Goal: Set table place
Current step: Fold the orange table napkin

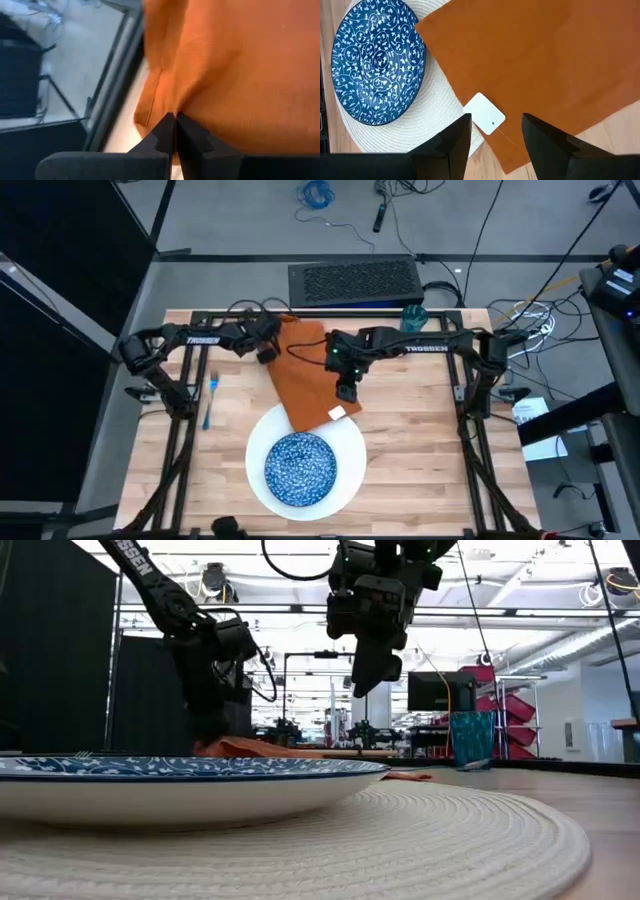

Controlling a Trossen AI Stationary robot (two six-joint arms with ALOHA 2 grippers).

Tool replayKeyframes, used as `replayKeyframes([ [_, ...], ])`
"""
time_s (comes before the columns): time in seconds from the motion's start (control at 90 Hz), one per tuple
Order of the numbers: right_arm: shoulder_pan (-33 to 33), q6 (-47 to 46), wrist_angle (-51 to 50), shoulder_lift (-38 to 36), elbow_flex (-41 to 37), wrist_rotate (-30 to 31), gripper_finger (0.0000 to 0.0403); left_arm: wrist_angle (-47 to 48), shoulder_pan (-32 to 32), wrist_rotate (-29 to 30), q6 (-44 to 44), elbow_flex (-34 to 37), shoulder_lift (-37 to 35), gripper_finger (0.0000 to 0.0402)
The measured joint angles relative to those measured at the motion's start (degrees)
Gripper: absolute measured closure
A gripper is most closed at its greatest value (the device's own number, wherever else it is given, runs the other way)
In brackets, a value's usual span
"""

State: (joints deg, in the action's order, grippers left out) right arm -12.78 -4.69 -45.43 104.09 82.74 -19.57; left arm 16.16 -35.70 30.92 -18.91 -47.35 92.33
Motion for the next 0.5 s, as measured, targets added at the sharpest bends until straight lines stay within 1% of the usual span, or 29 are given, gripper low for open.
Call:
replayKeyframes([
  [0.111,0.0,0.0,0.0,0.0,0.0,0.0,0.0243,1.4,0.2,3.9,0.0,0.0,-1.4,0.0401],
  [0.167,0.0,0.1,0.0,0.0,0.0,0.0,0.0243,3.1,0.6,4.7,0.4,0.0,-2.7,0.0401],
  [0.233,0.0,0.7,0.0,0.0,0.0,0.0,0.0243,5.3,1.0,6.4,0.8,0.0,-4.7,0.0401],
  [0.289,0.0,0.9,0.0,0.0,0.0,0.0,0.0243,5.7,1.2,8.5,1.6,0.0,-6.7,0.0401],
  [0.322,-0.1,0.9,0.1,0.0,0.0,0.0,0.0243,5.8,1.3,8.8,1.7,0.0,-7.9,0.0401],
  [0.367,-0.3,0.9,0.2,0.0,0.0,-0.1,0.0243,6.4,1.2,7.7,2.0,-0.1,-9.8,0.0401],
  [0.5,-0.5,0.9,0.4,0.0,0.0,0.0,0.0243,7.4,1.2,-1.9,2.1,-0.1,-13.2,0.0401],
])
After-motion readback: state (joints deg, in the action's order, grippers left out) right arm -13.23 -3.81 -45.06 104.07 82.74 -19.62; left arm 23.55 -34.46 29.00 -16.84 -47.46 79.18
